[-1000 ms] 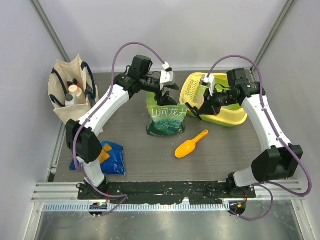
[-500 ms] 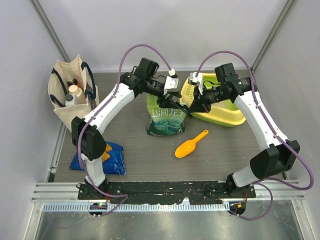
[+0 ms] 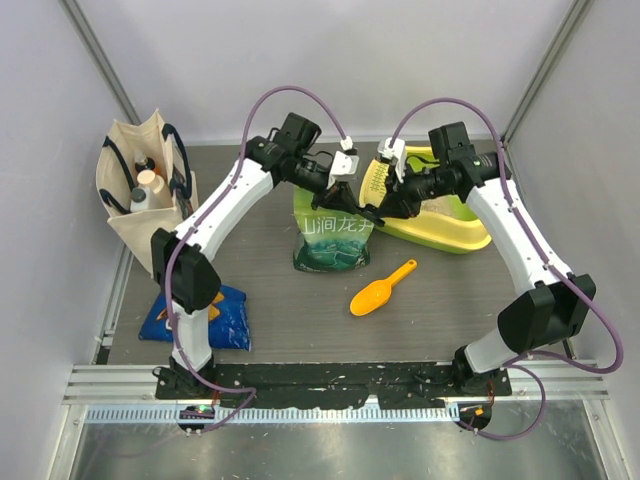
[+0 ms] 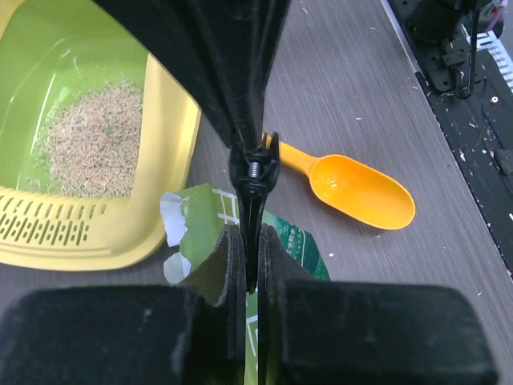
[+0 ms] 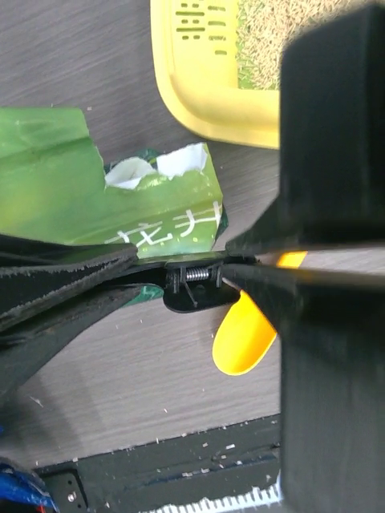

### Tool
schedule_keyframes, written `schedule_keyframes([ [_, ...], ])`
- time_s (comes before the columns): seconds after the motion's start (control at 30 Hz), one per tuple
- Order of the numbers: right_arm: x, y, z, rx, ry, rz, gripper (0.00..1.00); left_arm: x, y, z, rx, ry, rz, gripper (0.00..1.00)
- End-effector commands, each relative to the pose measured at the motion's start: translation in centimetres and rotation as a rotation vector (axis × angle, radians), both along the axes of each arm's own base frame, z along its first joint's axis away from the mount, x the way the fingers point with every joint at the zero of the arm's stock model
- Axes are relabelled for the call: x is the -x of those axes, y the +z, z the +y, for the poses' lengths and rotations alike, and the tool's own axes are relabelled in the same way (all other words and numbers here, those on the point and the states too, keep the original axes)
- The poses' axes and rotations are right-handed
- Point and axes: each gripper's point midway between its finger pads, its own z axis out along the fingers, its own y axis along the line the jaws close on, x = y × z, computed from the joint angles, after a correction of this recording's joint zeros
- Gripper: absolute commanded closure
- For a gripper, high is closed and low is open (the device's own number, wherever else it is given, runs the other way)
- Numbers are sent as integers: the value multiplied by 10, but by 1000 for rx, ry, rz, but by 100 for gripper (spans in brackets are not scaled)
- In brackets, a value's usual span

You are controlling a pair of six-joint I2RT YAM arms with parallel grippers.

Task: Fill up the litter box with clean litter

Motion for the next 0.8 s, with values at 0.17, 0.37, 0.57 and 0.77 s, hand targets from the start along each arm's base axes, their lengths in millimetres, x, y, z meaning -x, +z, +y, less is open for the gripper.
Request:
schedule_keyframes([
  [0.17,-20,51,-9,-165,-123,-38,32,-18,32,4,106,75,140,100],
  [0.37,4,47,4,-234,-8,45,29,-20,33,6,137,98,172,100],
  [0.57,-3,46,11,-233,20,28,29,-19,35,4,147,100,199,100],
  [0.77,-21,45,14,-219,-27,-58,31,-19,37,4,154,98,203,100],
])
